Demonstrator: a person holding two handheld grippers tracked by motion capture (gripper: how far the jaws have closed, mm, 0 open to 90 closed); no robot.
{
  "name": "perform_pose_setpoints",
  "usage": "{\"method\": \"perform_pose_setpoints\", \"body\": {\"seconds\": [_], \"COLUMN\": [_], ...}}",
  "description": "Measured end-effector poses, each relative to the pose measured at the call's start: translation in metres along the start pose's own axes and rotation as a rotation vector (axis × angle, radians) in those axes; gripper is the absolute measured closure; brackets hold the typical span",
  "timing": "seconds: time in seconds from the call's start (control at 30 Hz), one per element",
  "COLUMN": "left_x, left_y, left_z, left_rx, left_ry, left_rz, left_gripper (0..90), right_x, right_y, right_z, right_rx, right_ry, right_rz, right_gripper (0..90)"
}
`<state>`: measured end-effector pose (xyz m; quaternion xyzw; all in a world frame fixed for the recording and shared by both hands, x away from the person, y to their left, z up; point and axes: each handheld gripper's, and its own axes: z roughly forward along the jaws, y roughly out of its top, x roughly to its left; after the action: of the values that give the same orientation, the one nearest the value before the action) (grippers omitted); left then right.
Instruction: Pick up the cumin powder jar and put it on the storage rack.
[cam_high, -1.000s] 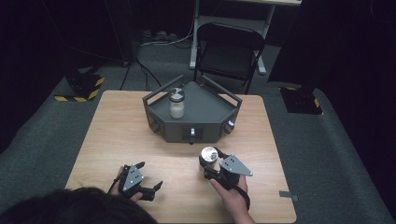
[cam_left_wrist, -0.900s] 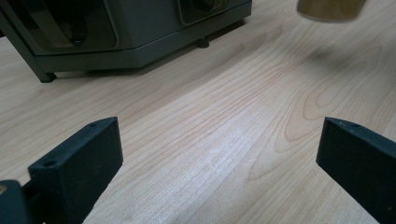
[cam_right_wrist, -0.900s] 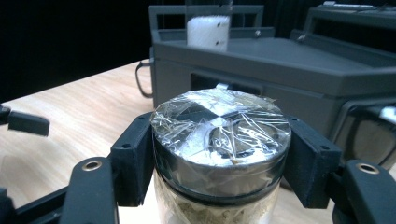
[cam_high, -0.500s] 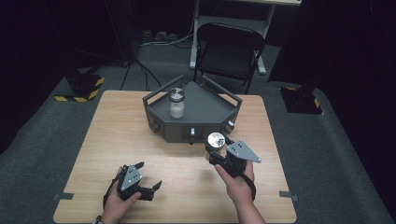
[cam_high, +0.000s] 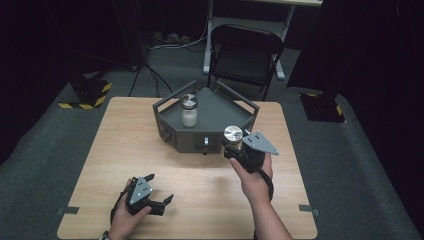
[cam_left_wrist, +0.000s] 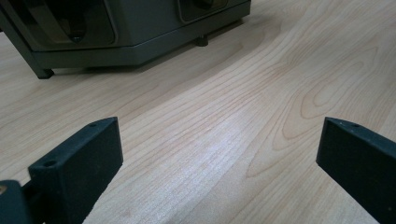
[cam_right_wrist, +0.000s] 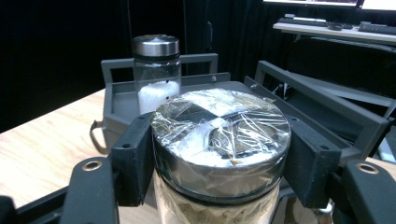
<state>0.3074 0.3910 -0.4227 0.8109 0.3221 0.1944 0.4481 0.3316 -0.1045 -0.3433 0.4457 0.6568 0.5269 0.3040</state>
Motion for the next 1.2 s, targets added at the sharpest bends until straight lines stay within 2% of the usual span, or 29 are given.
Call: {"method": "perform_pose_setpoints", "body": {"seconds": [0.23,0.43,0.77,0.97,1.2], "left_x": [0.004,0.006,0.005,0.005,0.006], "left_y": [-0.001,-0.001,0.002,0.002,0.002], "left_z": [0.000,0.000,0.002,0.002,0.002], "left_rx": [-0.003,-0.002,0.009,0.007,0.008], "left_ry": [-0.012,-0.019,-0.018,-0.020,-0.027], "left_rz": [-0.017,-0.029,-0.008,-0.020,-0.015], "left_gripper": [0.8,0.8,0.8,0.8,0.8], "right_x": [0.002,0.002,-0.003,-0.007,-0.011], "right_y": [0.012,0.024,0.039,0.044,0.048], "right_z": [0.012,0.024,0.046,0.063,0.083], "right_rx": [-0.012,-0.018,-0.023,-0.024,-0.008], "right_ry": [-0.026,-0.028,-0.059,-0.071,-0.082], "right_rz": [0.004,-0.003,0.007,0.007,0.010], "right_gripper": [34.4,34.4,34.4,34.5,34.4]}}
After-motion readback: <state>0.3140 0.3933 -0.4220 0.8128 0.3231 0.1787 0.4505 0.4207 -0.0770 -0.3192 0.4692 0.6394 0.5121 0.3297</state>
